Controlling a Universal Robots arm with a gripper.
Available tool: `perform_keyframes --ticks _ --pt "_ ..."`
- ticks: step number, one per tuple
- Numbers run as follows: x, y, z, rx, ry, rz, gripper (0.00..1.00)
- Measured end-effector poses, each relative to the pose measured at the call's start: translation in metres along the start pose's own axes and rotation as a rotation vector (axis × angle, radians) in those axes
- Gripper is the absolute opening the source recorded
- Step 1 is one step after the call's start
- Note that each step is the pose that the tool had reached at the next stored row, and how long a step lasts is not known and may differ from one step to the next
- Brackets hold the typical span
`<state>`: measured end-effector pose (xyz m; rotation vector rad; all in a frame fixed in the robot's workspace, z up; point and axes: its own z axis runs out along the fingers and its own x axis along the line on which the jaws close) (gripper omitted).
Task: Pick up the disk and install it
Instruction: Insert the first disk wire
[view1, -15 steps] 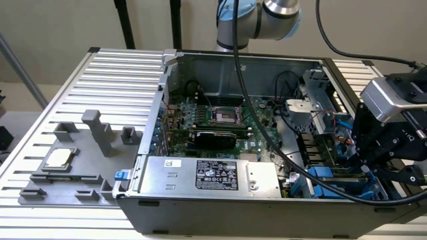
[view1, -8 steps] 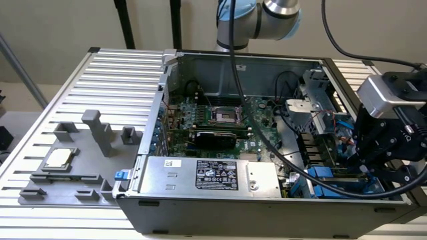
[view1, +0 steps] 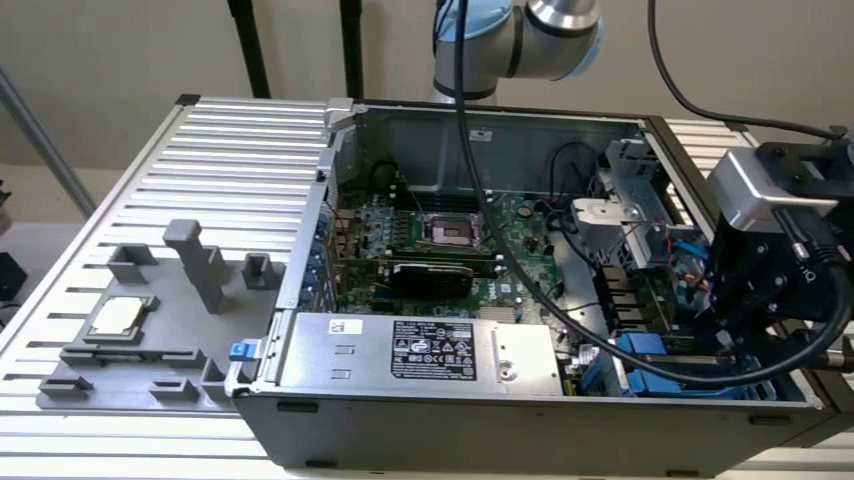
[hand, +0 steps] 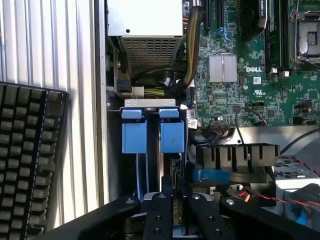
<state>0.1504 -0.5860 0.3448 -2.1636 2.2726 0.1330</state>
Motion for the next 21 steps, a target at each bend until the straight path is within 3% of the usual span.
perform_keyframes --ticks 8,21 --pt "-0.0117 0.0013 0.0032 0.0017 0.0293 0.003 0.17" --pt "-0.0118 0.0004 0.0037 0.0032 0.0385 0.025 0.17"
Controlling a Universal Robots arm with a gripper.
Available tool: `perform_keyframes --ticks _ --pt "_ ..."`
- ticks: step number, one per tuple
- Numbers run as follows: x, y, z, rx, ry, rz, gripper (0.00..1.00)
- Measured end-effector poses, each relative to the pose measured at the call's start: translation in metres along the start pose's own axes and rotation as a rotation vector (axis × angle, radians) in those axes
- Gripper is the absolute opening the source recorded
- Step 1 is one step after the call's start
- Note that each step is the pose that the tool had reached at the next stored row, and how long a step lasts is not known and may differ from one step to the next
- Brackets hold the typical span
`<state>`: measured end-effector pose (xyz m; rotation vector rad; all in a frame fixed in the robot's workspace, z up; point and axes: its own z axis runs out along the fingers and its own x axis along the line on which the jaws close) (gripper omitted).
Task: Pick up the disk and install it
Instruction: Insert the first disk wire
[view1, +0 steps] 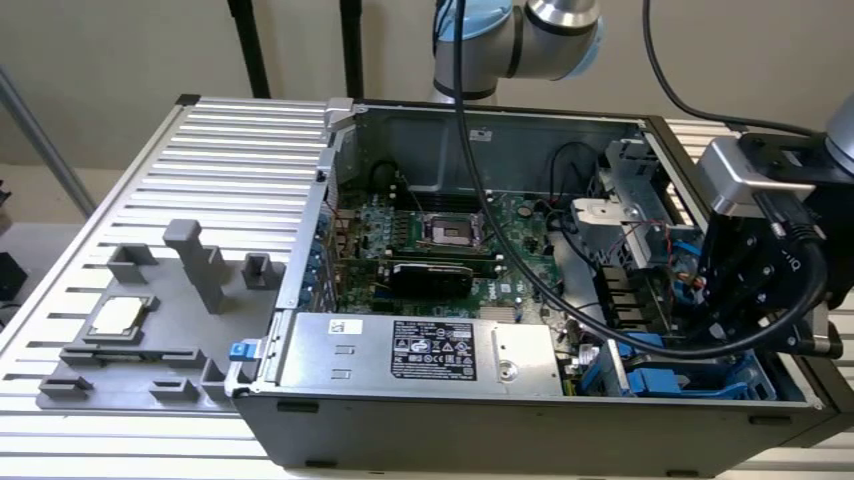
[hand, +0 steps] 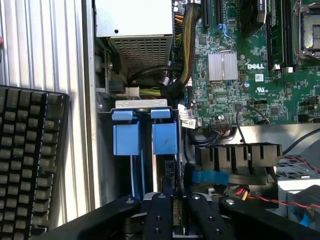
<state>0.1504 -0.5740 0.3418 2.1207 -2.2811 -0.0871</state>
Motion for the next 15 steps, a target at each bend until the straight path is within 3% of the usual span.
perform_keyframes --ticks 9,15 --pt "0.0000 -0.0001 0.0005 0.0011 0.0079 0.018 0.17" --pt "0.0000 -0.0002 0.0009 0.0013 0.0082 0.019 0.17"
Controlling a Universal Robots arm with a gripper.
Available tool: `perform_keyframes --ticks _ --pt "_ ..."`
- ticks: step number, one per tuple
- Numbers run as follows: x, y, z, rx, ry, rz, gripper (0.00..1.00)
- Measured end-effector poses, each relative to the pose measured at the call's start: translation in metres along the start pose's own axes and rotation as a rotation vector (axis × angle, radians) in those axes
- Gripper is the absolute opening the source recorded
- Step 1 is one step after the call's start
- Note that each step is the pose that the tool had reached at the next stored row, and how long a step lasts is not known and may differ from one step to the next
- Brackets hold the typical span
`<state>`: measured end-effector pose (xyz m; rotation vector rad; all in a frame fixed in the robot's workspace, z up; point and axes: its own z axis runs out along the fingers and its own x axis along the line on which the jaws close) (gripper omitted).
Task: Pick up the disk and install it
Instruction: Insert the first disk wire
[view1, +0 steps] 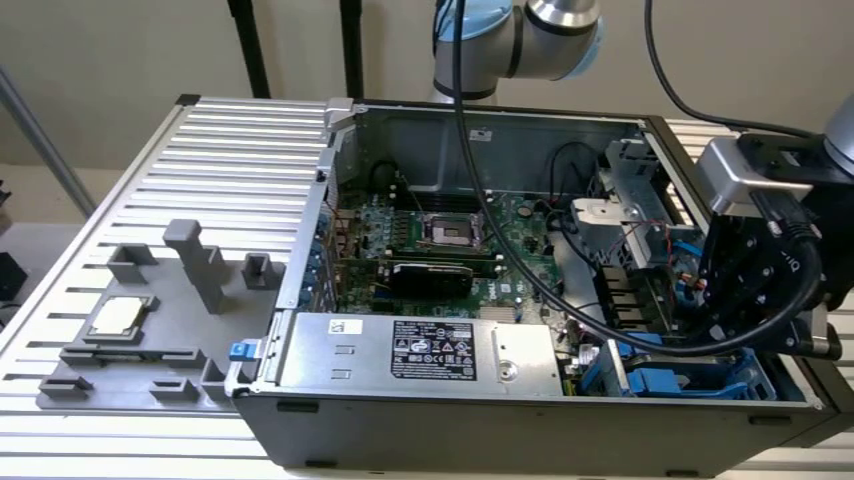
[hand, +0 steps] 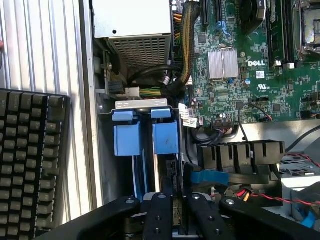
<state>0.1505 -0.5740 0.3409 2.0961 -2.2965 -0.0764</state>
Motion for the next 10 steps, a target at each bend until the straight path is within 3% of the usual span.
perform_keyframes --ticks 10 --pt "0.0000 -0.0004 0.0012 0.0013 -0.0002 0.000 0.17"
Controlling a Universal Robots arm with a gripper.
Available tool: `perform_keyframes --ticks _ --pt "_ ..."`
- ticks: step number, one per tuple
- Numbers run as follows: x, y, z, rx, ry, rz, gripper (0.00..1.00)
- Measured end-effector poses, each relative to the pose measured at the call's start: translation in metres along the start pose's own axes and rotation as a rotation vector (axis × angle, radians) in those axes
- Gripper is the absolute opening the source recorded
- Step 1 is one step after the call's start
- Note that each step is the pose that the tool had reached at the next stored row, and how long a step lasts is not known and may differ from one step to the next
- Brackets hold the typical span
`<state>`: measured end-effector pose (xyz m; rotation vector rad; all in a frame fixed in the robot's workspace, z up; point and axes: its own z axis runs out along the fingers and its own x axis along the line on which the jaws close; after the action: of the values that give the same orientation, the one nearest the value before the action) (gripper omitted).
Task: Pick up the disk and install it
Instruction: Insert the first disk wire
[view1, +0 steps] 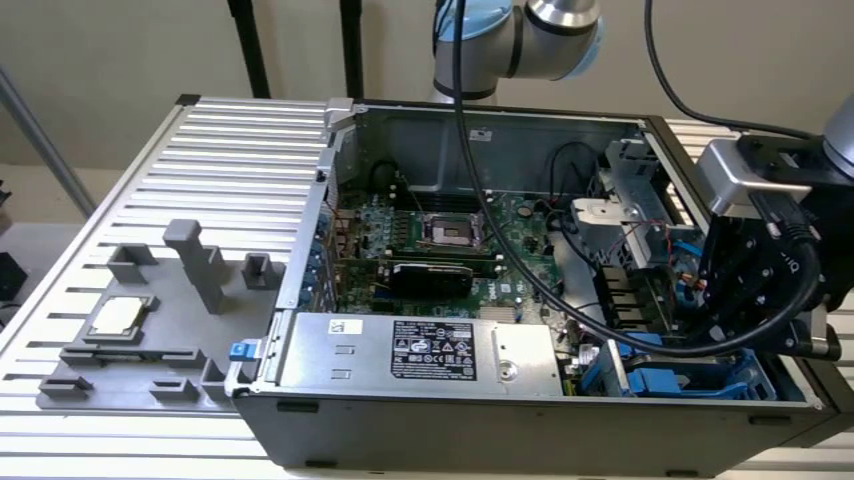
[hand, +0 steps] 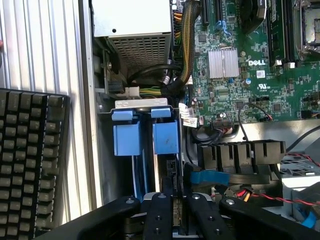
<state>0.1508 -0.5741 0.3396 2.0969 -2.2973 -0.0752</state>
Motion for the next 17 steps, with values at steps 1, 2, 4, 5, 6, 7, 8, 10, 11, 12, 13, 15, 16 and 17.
perform_keyframes --ticks 1,2,4,5,6,7,8,10,11,12,13,15,16,17 --pt "0.0000 0.0000 0.0001 0.0001 0.0000 0.000 0.17" --pt "0.0000 -0.0001 0.0001 0.0003 0.0001 0.000 0.17" --pt "-0.0001 -0.0003 0.0005 0.0005 -0.0004 0.000 0.17" --pt "-0.0001 -0.0004 0.0006 0.0006 -0.0004 0.000 0.17" --pt "-0.0001 -0.0004 0.0006 0.0007 -0.0002 0.000 0.17" --pt "-0.0001 -0.0004 0.0006 0.0008 -0.0001 0.000 0.17" --pt "-0.0001 -0.0004 0.0007 0.0009 -0.0001 0.000 0.17" --pt "-0.0001 -0.0004 0.0012 0.0012 -0.0002 0.000 0.17" --pt "-0.0002 -0.0005 0.0015 0.0016 -0.0002 0.000 0.17" --pt "-0.0001 -0.0005 0.0021 0.0022 -0.0002 0.000 0.17" --pt "-0.0001 -0.0005 0.0027 0.0028 -0.0003 0.000 0.17" --pt "-0.0001 -0.0006 0.0039 0.0042 -0.0005 0.000 0.17" --pt "-0.0002 -0.0006 0.0045 0.0047 -0.0006 0.000 0.17" --pt "-0.0002 -0.0006 0.0048 0.0052 -0.0005 0.000 0.17"
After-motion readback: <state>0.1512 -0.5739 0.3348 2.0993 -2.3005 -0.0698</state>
